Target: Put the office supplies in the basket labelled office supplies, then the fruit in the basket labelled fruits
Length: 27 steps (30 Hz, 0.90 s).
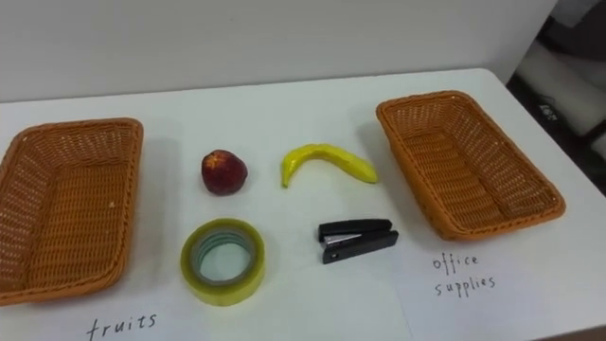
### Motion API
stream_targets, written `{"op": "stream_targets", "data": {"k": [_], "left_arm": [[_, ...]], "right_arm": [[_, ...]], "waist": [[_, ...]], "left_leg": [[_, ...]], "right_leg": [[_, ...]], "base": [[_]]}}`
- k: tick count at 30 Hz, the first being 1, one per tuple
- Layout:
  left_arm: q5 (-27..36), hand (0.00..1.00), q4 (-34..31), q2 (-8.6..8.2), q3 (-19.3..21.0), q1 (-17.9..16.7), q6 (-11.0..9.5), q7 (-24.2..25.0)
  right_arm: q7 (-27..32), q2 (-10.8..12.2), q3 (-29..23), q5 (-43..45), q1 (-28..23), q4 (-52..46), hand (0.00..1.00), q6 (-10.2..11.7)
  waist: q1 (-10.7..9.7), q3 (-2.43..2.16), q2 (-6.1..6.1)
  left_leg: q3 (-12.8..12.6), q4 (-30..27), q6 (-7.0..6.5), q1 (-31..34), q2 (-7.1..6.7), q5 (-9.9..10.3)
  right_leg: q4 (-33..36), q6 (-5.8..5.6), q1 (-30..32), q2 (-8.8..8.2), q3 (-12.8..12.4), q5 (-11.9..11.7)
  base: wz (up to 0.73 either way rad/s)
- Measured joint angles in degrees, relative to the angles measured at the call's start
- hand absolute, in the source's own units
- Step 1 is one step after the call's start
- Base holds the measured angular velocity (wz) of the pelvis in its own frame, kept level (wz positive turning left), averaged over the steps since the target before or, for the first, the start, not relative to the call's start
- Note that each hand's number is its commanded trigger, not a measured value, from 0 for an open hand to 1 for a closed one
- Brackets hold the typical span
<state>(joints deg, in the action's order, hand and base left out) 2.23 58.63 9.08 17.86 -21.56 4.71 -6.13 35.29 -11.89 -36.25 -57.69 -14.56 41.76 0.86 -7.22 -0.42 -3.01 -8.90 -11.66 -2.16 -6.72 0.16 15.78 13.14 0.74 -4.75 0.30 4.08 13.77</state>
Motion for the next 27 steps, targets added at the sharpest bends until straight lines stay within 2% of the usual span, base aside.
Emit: {"op": "stream_targets", "data": {"k": [5, 12, 16, 27], "left_arm": [[0.0, 0.0, -1.7, 0.1, 0.0, -0.9, -0.8, 0.1], [-0.1, 0.0, -1.3, 0.08, -0.1, -0.8, -1.5, 0.1], [-0.6, 0.0, -1.5, 0.13, -0.2, -1.2, -1.4, 0.1], [-1.4, 0.0, -0.4, 0.17, -1.2, -1.4, -1.3, 0.1]], "right_arm": [[4.5, -0.1, -0.2, 5.1, 0.1, -8.2, 0.0, 0.9], [12.0, -1.1, -0.5, 13.3, 0.2, -20.4, 0.0, 3.5], [15.4, -1.6, -0.5, 15.6, 0.1, -25.8, 0.0, 3.6], [17.9, -1.9, -0.9, 31.9, 1.5, -38.4, 0.0, 4.1]], "waist": [[-0.2, 0.12, 0.17], [0.5, 0.2, 0.09], [1.1, 0.14, -0.12], [1.6, 0.2, -0.45]], "left_leg": [[-0.2, 0.0, 0.0, 0.2, 0.04, 0.0], [-0.3, 0.6, -0.05, 0.7, -0.02, 0.0], [-0.3, 0.1, -0.06, 1.2, -0.31, -0.1], [-0.2, 0.2, -0.04, 1.1, -0.44, -0.1]], "right_leg": [[0.1, 0.0, 0.6, 0.02, -0.2, 0.0], [0.4, -0.01, 1.7, 0.06, -0.7, 0.0], [0.6, -0.03, 1.8, -0.01, -0.2, 0.0], [0.4, -0.03, 1.6, -0.05, 0.1, 0.0]], "base": [[-0.01], [-0.04], [0.02], [0.0]]}}
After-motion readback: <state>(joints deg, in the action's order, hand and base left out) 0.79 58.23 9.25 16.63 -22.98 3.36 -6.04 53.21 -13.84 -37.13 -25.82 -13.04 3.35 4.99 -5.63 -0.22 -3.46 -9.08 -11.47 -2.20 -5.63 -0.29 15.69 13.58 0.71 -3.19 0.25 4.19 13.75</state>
